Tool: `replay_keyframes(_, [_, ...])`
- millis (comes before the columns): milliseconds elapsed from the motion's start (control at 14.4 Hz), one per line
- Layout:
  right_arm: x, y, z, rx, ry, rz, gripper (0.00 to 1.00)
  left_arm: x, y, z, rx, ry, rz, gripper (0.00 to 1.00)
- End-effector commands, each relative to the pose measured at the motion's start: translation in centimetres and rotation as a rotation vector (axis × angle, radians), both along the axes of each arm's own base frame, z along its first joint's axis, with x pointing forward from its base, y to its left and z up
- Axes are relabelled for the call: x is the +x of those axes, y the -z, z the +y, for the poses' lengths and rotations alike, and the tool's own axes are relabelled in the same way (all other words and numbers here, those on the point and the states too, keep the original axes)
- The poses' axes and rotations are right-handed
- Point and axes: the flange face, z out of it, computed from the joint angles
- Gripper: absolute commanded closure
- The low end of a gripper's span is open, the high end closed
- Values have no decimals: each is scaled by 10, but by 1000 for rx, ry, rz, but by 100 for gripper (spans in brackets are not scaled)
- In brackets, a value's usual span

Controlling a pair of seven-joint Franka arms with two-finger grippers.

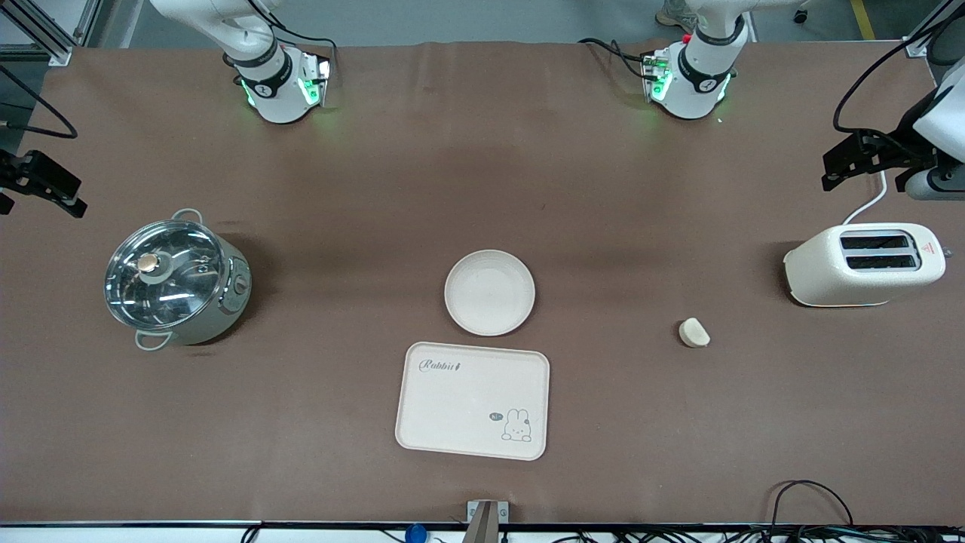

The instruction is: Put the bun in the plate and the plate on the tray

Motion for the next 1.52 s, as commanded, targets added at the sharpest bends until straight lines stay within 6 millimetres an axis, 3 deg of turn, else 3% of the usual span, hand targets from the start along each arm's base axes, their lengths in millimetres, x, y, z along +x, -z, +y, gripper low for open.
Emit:
replay_keyframes(0, [11, 16, 11, 1, -12, 25, 0, 0, -3, -3, -17, 11, 5, 0])
replay_keyframes(208, [14, 20, 12, 17, -12, 29, 0, 0, -4, -7, -12, 22, 3, 0])
replay_keyframes(346, [14, 8, 6, 20, -10, 7, 0, 2, -1, -4, -16, 20, 10, 0])
replay_keyframes(485, [16, 15, 8, 17, -14, 20, 0, 5, 8, -7, -20, 23, 25, 0])
replay_keyframes(900, [19, 19, 22, 27, -25, 18, 0, 46, 89, -21, -101, 13, 114, 0])
replay_keyframes(1108, [22, 24, 19, 71, -12, 23, 0, 68, 144, -43, -94, -11, 117, 0])
replay_keyframes(1246, [33, 40, 23, 109, -8, 34, 0, 78, 176, -51, -62, -37, 104, 0])
replay_keyframes(1454, [59, 79, 36, 111, -16, 50, 0, 88, 226, -63, 68, -90, 81, 0])
